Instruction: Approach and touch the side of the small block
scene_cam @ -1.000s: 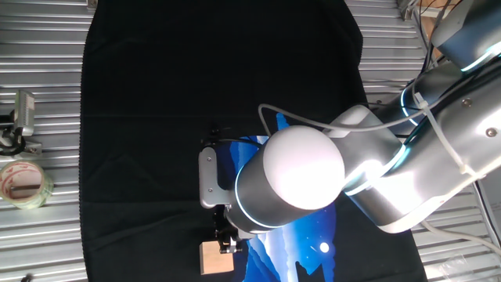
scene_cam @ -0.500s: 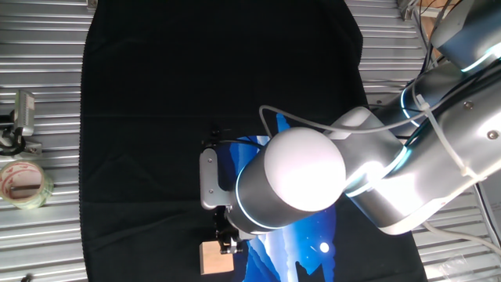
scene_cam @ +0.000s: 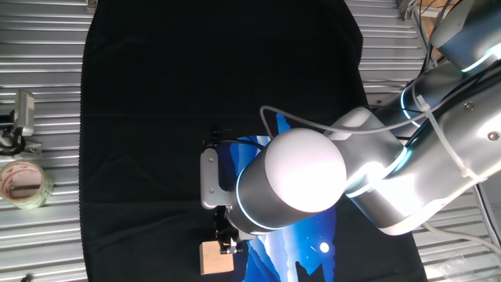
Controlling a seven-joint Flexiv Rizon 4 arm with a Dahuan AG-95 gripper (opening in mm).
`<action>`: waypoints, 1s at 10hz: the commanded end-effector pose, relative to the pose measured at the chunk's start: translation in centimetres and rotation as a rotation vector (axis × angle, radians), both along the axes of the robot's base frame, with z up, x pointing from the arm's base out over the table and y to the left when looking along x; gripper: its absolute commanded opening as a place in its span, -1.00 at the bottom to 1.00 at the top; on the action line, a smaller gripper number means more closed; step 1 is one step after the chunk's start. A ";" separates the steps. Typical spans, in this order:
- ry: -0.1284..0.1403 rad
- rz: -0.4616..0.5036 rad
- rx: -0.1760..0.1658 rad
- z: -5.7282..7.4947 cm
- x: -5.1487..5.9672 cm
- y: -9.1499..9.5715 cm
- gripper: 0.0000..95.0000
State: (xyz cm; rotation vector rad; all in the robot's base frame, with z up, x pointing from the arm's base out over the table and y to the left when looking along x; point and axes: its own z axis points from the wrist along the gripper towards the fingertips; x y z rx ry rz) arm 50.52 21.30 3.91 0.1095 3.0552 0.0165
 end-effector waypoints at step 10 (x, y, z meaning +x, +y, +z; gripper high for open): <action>-0.004 0.018 -0.003 -0.3 0.0 -0.1 -1.00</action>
